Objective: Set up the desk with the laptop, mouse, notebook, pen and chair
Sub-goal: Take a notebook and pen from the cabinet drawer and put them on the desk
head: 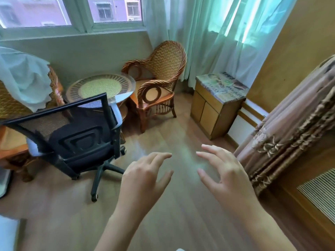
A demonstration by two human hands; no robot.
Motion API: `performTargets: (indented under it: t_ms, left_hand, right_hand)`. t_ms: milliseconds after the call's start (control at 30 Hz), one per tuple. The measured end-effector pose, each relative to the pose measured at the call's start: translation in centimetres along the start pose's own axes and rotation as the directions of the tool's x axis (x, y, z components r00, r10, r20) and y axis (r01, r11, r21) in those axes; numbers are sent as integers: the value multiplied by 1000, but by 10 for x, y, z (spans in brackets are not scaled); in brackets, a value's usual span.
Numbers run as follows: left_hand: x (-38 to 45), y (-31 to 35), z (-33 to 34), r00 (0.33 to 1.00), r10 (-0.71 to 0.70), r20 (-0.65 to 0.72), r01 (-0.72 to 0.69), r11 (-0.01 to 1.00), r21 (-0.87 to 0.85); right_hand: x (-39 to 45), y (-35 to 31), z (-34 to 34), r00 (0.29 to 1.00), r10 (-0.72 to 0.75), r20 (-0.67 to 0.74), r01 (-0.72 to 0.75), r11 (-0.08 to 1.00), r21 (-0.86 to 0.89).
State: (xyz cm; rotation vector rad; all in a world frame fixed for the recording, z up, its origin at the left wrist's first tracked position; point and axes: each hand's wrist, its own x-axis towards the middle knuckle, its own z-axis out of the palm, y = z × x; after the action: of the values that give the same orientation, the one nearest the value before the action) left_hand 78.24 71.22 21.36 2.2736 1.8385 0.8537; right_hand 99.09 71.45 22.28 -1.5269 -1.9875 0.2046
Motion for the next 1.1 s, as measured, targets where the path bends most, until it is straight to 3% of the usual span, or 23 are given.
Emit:
performTargets:
  t_ms: [400, 767, 1100]
  left_hand:
    - [205, -31, 82, 997, 46, 64, -44, 999, -27]
    - [443, -93, 141, 966, 188, 180, -189, 982, -11]
    - [609, -72, 259, 934, 240, 264, -244, 970, -16]
  right_hand:
    - [176, 100, 32, 997, 70, -37, -71, 997, -16]
    - [354, 174, 85, 973, 221, -74, -223, 974, -33]
    - [488, 315, 100, 950, 305, -68, -308, 950, -44]
